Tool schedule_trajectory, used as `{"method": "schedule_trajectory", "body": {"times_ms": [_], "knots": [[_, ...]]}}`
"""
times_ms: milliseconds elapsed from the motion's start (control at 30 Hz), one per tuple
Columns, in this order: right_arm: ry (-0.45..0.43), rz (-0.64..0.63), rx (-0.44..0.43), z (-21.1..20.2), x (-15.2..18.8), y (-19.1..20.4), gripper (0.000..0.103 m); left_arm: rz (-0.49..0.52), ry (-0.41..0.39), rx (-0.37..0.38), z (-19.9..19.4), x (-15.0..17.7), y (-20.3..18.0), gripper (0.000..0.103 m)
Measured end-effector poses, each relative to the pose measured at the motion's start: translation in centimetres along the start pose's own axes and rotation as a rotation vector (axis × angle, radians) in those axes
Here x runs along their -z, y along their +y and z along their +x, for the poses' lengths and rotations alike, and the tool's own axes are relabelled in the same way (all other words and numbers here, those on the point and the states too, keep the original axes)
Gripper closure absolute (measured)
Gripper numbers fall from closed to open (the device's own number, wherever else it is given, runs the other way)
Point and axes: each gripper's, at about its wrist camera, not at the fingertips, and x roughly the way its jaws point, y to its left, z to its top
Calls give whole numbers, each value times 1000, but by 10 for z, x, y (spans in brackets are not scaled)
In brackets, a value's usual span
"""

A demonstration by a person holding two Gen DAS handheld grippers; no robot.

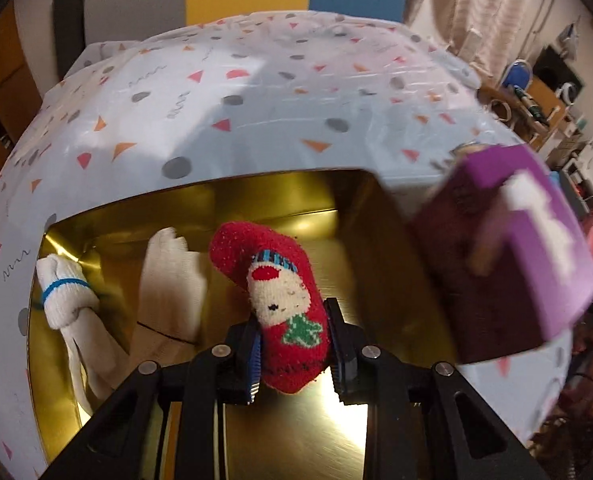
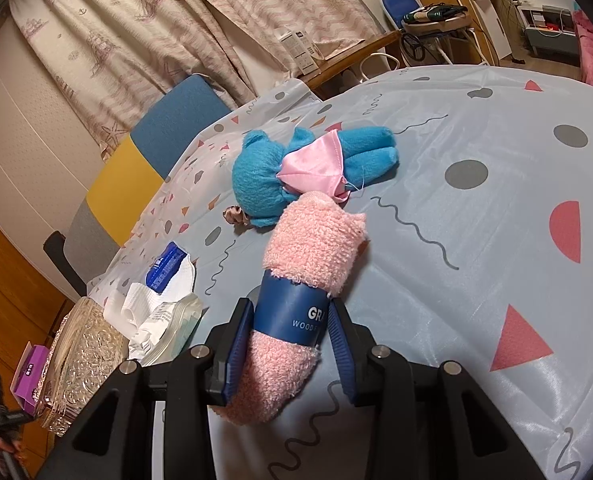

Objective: Organize soft objects

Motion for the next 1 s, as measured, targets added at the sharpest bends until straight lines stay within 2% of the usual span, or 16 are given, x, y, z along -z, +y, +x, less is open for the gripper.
{"method": "schedule_trajectory", "body": {"times_ms": [167,267,300,333,400,433,767,867,1000], "knots": [[0,-1,1,0,0,0,66,5,20,-53,17,-4,17,74],[0,-1,1,0,0,0,66,11,-4,-106,22,-11,27,70],[0,-1,1,0,0,0,66,2,-9,-107,22,-12,30,59],[0,-1,1,0,0,0,66,-11,-12,-105,21,-12,33,42],[0,0,1,0,0,0,66,-44,-42,-65,14,-11,36,29],[0,0,1,0,0,0,66,-58,-63,-47,9,-10,37,26],[48,21,29,-7,-8,9,66,-177,-172,-64,-34,33,32,24],[36,-5,27,-20,-11,22,69,-210,-208,-34,-46,49,27,22],[24,-72,23,-41,-17,50,73,-195,-241,-23,-57,64,17,22]]}}
